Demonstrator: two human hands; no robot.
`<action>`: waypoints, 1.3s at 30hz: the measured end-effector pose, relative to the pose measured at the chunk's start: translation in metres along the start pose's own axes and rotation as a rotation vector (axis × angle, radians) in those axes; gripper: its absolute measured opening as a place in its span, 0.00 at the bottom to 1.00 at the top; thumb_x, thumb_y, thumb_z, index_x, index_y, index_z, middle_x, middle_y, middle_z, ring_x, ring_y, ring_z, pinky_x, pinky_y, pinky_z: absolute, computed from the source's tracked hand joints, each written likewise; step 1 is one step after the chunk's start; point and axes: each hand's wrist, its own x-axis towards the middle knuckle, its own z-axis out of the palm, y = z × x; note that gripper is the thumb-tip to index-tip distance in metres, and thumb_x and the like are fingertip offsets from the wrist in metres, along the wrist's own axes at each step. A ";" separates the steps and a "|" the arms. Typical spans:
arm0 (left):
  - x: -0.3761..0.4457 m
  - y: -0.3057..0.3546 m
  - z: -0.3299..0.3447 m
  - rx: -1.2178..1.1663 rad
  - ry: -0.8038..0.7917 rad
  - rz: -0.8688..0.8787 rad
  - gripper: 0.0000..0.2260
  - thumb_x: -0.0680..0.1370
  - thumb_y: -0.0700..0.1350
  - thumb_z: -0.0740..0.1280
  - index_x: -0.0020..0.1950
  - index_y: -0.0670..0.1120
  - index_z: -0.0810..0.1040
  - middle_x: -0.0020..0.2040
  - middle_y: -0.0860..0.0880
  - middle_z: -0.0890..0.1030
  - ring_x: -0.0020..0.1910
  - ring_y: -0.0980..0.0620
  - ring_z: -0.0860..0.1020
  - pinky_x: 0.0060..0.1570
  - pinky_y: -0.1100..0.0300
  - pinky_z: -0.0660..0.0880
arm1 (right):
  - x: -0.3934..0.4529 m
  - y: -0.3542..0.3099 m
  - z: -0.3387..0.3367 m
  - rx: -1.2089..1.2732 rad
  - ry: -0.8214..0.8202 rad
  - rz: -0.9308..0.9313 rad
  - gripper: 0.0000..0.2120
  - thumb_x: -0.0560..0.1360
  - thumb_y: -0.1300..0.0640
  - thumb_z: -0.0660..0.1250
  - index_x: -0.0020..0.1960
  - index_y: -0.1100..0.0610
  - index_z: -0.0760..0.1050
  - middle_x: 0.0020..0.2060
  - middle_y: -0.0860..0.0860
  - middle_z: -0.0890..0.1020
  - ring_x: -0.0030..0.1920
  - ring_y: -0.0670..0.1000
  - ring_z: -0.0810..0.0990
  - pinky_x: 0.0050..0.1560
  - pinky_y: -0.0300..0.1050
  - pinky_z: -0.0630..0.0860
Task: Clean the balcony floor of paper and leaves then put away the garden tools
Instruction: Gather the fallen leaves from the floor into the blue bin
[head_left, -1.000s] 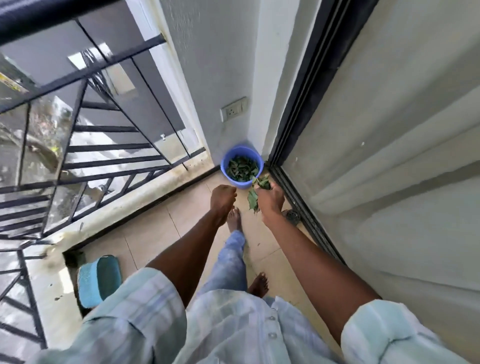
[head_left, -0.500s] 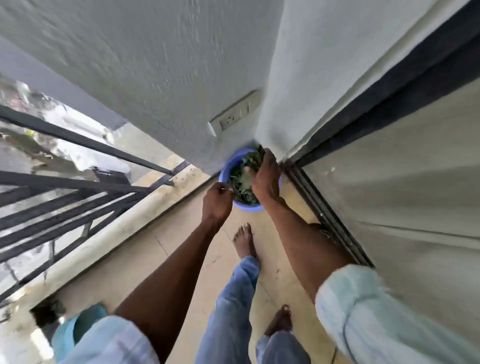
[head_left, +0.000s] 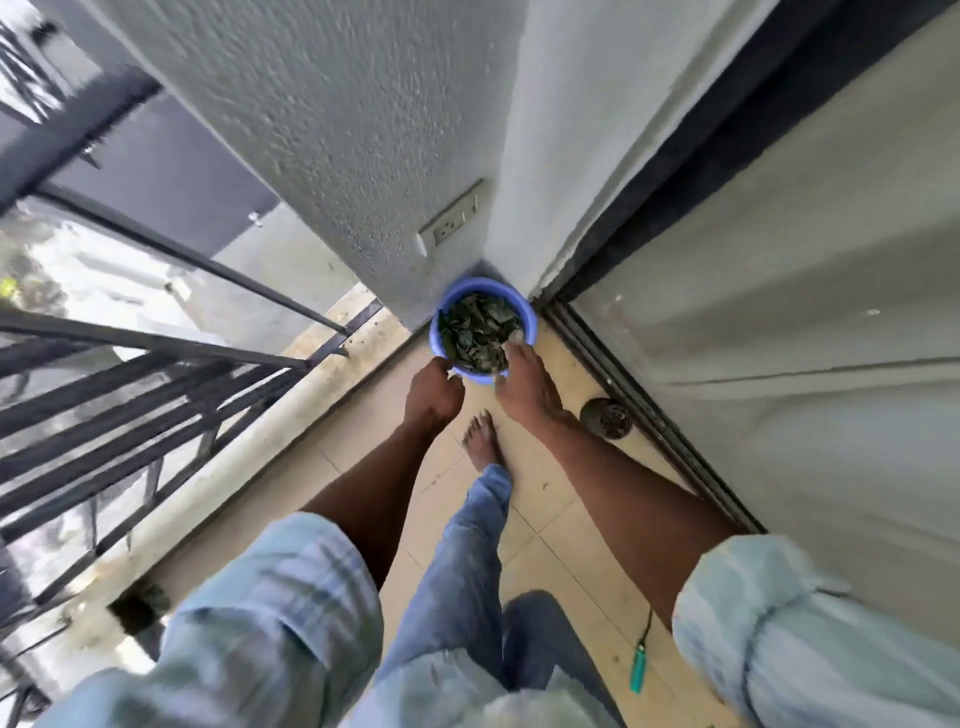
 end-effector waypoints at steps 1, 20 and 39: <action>-0.020 0.003 -0.005 0.018 -0.003 0.035 0.17 0.79 0.42 0.61 0.67 0.41 0.73 0.67 0.41 0.76 0.66 0.41 0.73 0.62 0.55 0.69 | -0.021 -0.006 -0.008 0.021 0.022 0.013 0.23 0.74 0.65 0.64 0.68 0.64 0.68 0.64 0.61 0.71 0.64 0.62 0.72 0.61 0.52 0.69; -0.301 -0.079 0.030 0.622 -0.282 0.593 0.17 0.76 0.41 0.62 0.65 0.39 0.72 0.63 0.37 0.76 0.64 0.39 0.73 0.60 0.54 0.70 | -0.399 -0.041 0.033 0.326 0.307 0.608 0.21 0.76 0.60 0.62 0.69 0.59 0.69 0.65 0.58 0.74 0.66 0.58 0.73 0.62 0.47 0.71; -0.389 -0.174 0.066 1.347 -0.734 1.239 0.16 0.77 0.43 0.62 0.64 0.40 0.73 0.64 0.40 0.76 0.64 0.41 0.74 0.60 0.53 0.72 | -0.569 -0.128 0.187 0.812 0.739 1.361 0.20 0.76 0.61 0.62 0.68 0.61 0.68 0.63 0.59 0.75 0.63 0.59 0.75 0.60 0.50 0.74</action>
